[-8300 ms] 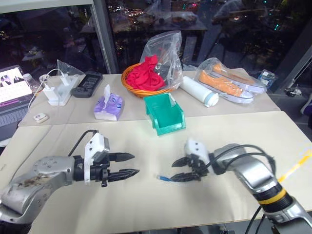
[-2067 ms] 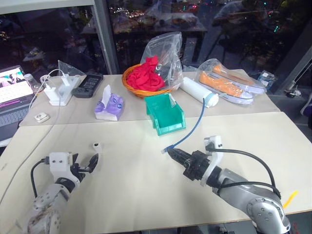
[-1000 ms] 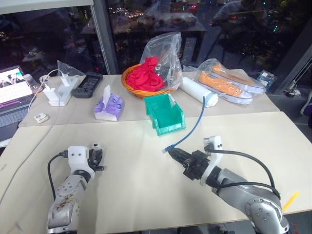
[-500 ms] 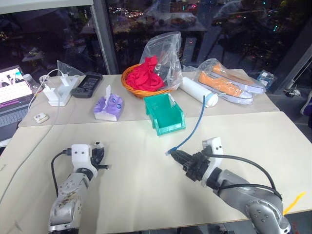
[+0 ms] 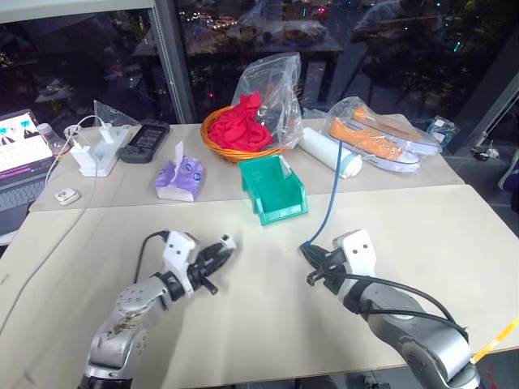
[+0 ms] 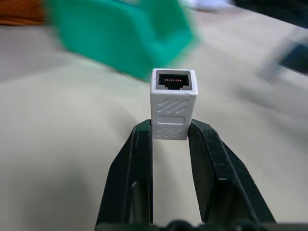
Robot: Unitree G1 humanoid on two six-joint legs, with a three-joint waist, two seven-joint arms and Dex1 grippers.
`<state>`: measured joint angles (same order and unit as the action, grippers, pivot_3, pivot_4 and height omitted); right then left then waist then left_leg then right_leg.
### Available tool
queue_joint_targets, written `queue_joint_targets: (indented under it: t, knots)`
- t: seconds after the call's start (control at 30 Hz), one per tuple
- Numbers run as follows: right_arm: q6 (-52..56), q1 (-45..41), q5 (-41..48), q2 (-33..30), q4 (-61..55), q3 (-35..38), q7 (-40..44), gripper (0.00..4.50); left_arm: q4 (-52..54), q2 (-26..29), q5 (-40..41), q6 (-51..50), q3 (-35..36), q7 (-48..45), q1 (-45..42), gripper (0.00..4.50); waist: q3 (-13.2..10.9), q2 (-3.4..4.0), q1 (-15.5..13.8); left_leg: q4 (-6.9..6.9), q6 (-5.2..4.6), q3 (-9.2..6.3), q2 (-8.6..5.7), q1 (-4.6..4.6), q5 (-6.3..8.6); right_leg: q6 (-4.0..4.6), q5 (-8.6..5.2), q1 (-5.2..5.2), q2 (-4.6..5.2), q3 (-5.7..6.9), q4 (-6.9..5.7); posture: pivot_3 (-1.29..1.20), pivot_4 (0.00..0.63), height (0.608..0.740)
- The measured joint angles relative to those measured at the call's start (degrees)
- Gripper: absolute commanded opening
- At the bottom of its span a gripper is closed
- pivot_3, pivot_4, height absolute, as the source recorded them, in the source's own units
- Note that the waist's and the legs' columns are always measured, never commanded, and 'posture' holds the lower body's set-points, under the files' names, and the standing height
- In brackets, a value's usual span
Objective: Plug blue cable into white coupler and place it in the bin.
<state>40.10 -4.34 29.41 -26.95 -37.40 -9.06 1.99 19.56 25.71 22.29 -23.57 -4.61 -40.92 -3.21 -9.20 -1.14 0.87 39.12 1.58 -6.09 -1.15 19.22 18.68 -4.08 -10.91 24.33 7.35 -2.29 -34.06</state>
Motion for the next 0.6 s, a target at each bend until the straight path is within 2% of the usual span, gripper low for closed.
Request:
queue_joint_targets:
  t: [0.23,0.43,0.6]
  knots:
    - [0.10,3.58,-1.41,-0.19,-8.42,1.54,1.69,0.00,-11.54,-1.75,-4.63,7.44,-8.14,-7.18,-5.05,0.61,0.00,0.00,-0.14,0.00,-0.01,-0.01,0.00,0.01,0.01,0.00,0.00,-0.02,0.00,0.01,0.03,0.00,0.150,0.732]
    - [4.34,6.36,-1.53,-0.13,-11.68,1.10,2.03,0.00,-20.23,-5.18,-10.78,15.08,-11.85,-8.00,-10.59,0.61,0.01,0.00,-0.59,0.04,-0.01,-0.01,0.00,-0.08,0.00,0.00,0.00,-0.18,0.00,0.02,0.00,0.00,0.150,0.732]
    - [9.52,6.95,0.78,1.65,-12.05,1.09,1.72,0.00,-22.40,-7.22,-13.35,16.85,-13.42,-7.54,-12.50,0.61,0.02,0.02,-0.68,0.06,-0.01,-0.01,-0.01,-0.08,0.00,0.00,0.00,-0.16,0.00,0.01,0.00,0.00,0.150,0.732]
